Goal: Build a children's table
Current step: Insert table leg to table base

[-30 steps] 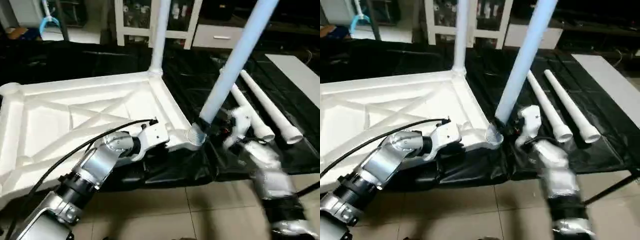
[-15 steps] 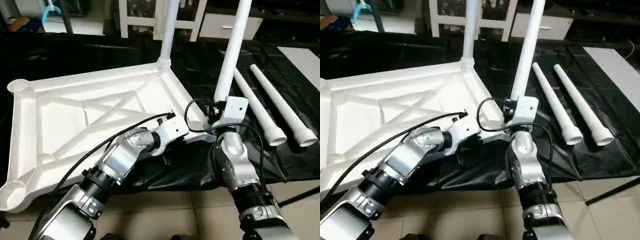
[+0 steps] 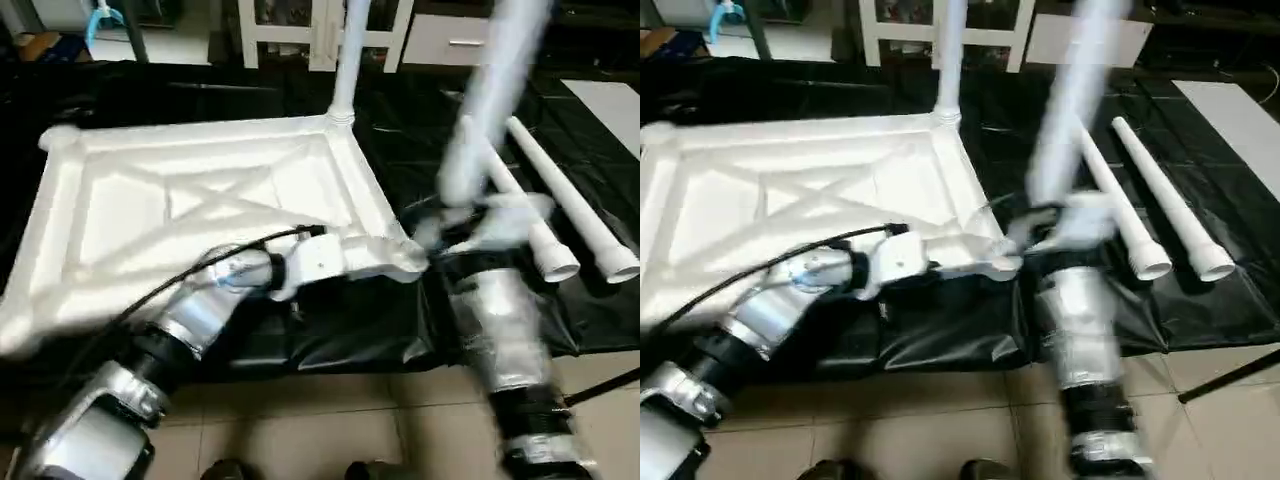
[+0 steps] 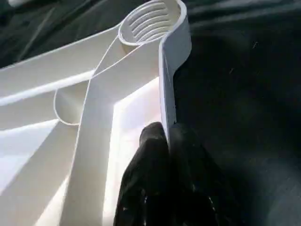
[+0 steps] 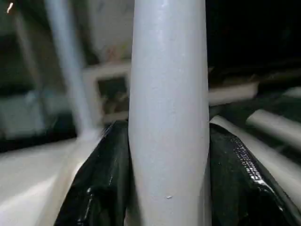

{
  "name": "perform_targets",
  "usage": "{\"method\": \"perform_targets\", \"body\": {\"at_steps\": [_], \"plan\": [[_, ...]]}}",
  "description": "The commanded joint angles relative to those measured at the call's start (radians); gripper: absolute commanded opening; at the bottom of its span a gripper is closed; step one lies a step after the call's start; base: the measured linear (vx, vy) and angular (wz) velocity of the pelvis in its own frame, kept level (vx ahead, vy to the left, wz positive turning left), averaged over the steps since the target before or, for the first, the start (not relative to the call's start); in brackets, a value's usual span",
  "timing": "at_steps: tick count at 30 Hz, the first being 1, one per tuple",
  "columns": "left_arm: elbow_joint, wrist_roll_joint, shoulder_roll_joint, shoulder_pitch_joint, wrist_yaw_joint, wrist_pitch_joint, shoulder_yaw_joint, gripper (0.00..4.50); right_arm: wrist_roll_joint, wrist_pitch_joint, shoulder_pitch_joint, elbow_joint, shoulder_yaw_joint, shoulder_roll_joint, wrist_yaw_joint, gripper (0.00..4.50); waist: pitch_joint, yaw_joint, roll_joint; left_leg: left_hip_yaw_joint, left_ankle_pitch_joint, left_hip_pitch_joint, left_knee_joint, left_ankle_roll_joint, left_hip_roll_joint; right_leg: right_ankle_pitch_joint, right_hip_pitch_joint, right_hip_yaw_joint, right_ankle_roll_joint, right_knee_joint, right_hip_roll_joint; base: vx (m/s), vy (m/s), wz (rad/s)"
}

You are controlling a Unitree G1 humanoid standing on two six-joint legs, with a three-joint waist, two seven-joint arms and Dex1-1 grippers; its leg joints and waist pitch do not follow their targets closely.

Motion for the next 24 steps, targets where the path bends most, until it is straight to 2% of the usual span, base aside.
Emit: {"method": "perform_targets", "body": {"at_steps": [1, 3, 4, 5, 6, 7, 9, 11, 12, 13, 14, 15, 16, 17, 19, 20, 21, 22, 23, 24], "plan": [[0.037, 0.045, 0.010, -0.062, 0.050, -0.074, 0.009, 0.00, 0.031, 0.019, -0.017, -0.058, -0.006, -0.004, 0.034, 1.85, -0.076, -0.002, 0.002, -0.003, -0.094, 0.029, -0.052, 0.072, 0.017, 0.090, 0.057, 0.038, -0.209, -0.046, -0.035, 0.000, 0.000, 0.00], [0.087, 0.046, 0.010, -0.082, 0.055, -0.113, 0.015, 0.00, 0.048, 0.037, -0.022, -0.084, -0.006, -0.012, 0.068, 1.85, -0.077, -0.007, -0.002, -0.005, -0.076, 0.020, -0.050, 0.078, 0.014, 0.104, 0.063, 0.039, -0.213, -0.043, -0.038, 0.000, 0.000, 0.00], [0.101, 0.034, 0.008, -0.085, 0.036, -0.118, 0.022, 0.00, 0.055, 0.042, -0.022, -0.090, -0.006, -0.014, 0.079, 1.85, -0.082, -0.010, 0.005, -0.003, -0.070, 0.026, -0.047, 0.082, 0.014, 0.123, 0.061, 0.040, -0.229, -0.043, -0.038, 0.000, 0.000, 0.00], [0.103, 0.032, 0.008, -0.085, 0.035, -0.118, 0.023, 0.29, 0.056, 0.043, -0.022, -0.091, -0.006, -0.015, 0.080, 1.85, -0.084, -0.009, 0.004, -0.002, -0.059, 0.027, -0.045, 0.091, 0.016, 0.149, 0.061, 0.041, -0.250, -0.039, -0.038, 0.000, 0.000, 0.00], [0.118, 0.022, 0.007, -0.089, 0.026, -0.122, 0.032, 0.29, 0.060, 0.048, -0.022, -0.096, -0.005, -0.018, 0.089, 1.85, -0.084, -0.009, 0.003, -0.001, -0.052, 0.027, -0.044, 0.096, 0.015, 0.162, 0.061, 0.041, -0.259, -0.038, -0.037, 0.000, 0.000, 0.00], [0.139, 0.003, 0.003, -0.095, 0.013, -0.136, 0.052, 0.58, 0.069, 0.059, -0.020, -0.103, -0.001, -0.025, 0.106, 1.85, -0.085, -0.007, 0.004, -0.001, -0.045, 0.027, -0.044, 0.099, 0.016, 0.173, 0.062, 0.041, -0.267, -0.036, -0.037, 0.000, 0.000, 0.00], [0.162, -0.001, 0.004, -0.108, 0.028, -0.175, 0.070, 0.62, 0.073, 0.067, -0.016, -0.107, 0.004, -0.032, 0.121, 1.85, -0.091, -0.001, 0.007, -0.001, -0.027, 0.028, -0.039, 0.116, 0.015, 0.215, 0.065, 0.040, -0.285, -0.033, -0.036, 0.000, 0.000, 0.00], [0.150, -0.083, -0.003, -0.118, -0.028, -0.236, 0.126, 0.86, 0.079, 0.078, -0.009, -0.123, 0.004, -0.041, 0.138, 1.84, -0.091, 0.004, 0.002, 0.000, -0.020, 0.027, -0.038, 0.125, 0.016, 0.219, 0.065, 0.039, -0.298, -0.030, -0.039, 0.000, 0.000, 0.00], [0.148, -0.111, -0.005, -0.122, -0.044, -0.255, 0.143, 0.96, 0.083, 0.085, -0.007, -0.132, 0.002, -0.043, 0.142, 1.84, -0.090, 0.005, 0.003, 0.000, -0.029, 0.029, -0.039, 0.122, 0.017, 0.205, 0.063, 0.039, -0.299, -0.030, -0.039, 0.000, 0.000, 0.00], [0.132, -0.181, -0.016, -0.124, -0.074, -0.259, 0.188, 1.00, 0.084, 0.092, -0.003, -0.148, 0.002, -0.047, 0.147, 1.84, -0.089, 0.007, 0.003, 0.001, -0.038, 0.031, -0.039, 0.119, 0.017, 0.189, 0.062, 0.039, -0.300, -0.031, -0.039, 0.000, 0.000, 0.00], [0.110, -0.248, -0.029, -0.123, -0.097, -0.238, 0.231, 1.02, 0.083, 0.096, -0.001, -0.160, 0.004, -0.052, 0.151, 1.84, -0.086, 0.013, 0.003, 0.002, -0.063, 0.033, -0.041, 0.103, 0.018, 0.144, 0.060, 0.039, -0.309, -0.032, -0.042, 0.000, 0.000, 0.00], [0.096, -0.297, -0.038, -0.124, -0.109, -0.217, 0.265, 1.18, 0.082, 0.100, 0.001, -0.169, 0.006, -0.055, 0.154, 1.84, -0.086, 0.013, 0.003, 0.003, -0.073, 0.033, -0.041, 0.099, 0.019, 0.132, 0.059, 0.039, -0.312, -0.032, -0.041, 0.000, 0.000, 0.00], [0.092, -0.347, -0.046, -0.131, -0.105, -0.181, 0.309, 1.30, 0.077, 0.104, 0.003, -0.179, 0.008, -0.057, 0.158, 1.84, -0.085, 0.017, 0.008, 0.004, -0.092, 0.035, -0.041, 0.088, 0.020, 0.113, 0.056, 0.039, -0.312, -0.033, -0.040, 0.000, 0.000, 0.00], [0.093, -0.374, -0.050, -0.138, -0.099, -0.161, 0.334, 1.30, 0.074, 0.107, 0.004, -0.185, 0.009, -0.057, 0.161, 1.84, -0.085, 0.019, 0.006, 0.004, -0.098, 0.035, -0.040, 0.085, 0.019, 0.106, 0.055, 0.039, -0.311, -0.033, -0.039, 0.000, 0.000, 0.00], [0.108, -0.425, -0.056, -0.167, -0.050, -0.071, 0.402, 1.51, 0.066, 0.119, 0.008, -0.203, 0.015, -0.062, 0.169, 1.84, -0.084, 0.020, 0.004, 0.005, -0.118, 0.034, -0.040, 0.072, 0.017, 0.065, 0.057, 0.039, -0.292, -0.035, -0.039, 0.000, 0.000, 0.00], [0.111, -0.446, -0.064, -0.184, -0.012, -0.026, 0.434, 1.59, 0.057, 0.125, 0.010, -0.208, 0.022, -0.067, 0.174, 1.84, -0.081, 0.022, 0.008, 0.002, -0.138, 0.033, -0.041, 0.055, 0.017, 0.023, 0.055, 0.039, -0.279, -0.040, -0.040, 0.000, 0.000, 0.00], [0.100, -0.520, -0.098, -0.223, 0.080, 0.104, 0.507, 1.59, 0.028, 0.145, 0.013, -0.216, 0.047, -0.085, 0.186, 1.84, -0.081, 0.022, 0.008, 0.001, -0.149, 0.033, -0.042, 0.049, 0.017, 0.002, 0.055, 0.039, -0.273, -0.044, -0.040, 0.000, 0.000, 0.00], [0.063, -0.603, -0.133, -0.251, 0.130, 0.215, 0.557, 1.69, -0.001, 0.172, 0.015, -0.220, 0.076, -0.105, 0.197, 1.84, -0.083, 0.023, 0.002, 0.002, -0.163, 0.037, -0.039, 0.025, 0.018, -0.005, 0.055, 0.038, -0.281, -0.038, -0.038, 0.000, 0.000, 0.00], [0.030, -0.665, -0.161, -0.266, 0.158, 0.289, 0.581, 1.77, -0.018, 0.189, 0.014, -0.221, 0.090, -0.114, 0.197, 1.84, -0.080, 0.027, 0.004, 0.002, -0.170, 0.039, -0.038, 0.021, 0.017, -0.020, 0.052, 0.038, -0.284, -0.041, -0.039, 0.000, 0.000, 0.00], [0.007, -0.700, -0.178, -0.274, 0.174, 0.337, 0.591, 1.93, -0.026, 0.200, 0.012, -0.221, 0.098, -0.117, 0.195, 1.84, -0.079, 0.028, 0.003, 0.001, -0.176, 0.031, -0.038, 0.019, 0.015, -0.045, 0.055, 0.038, -0.281, -0.045, -0.041, 0.000, 0.000, 0.00]]}}
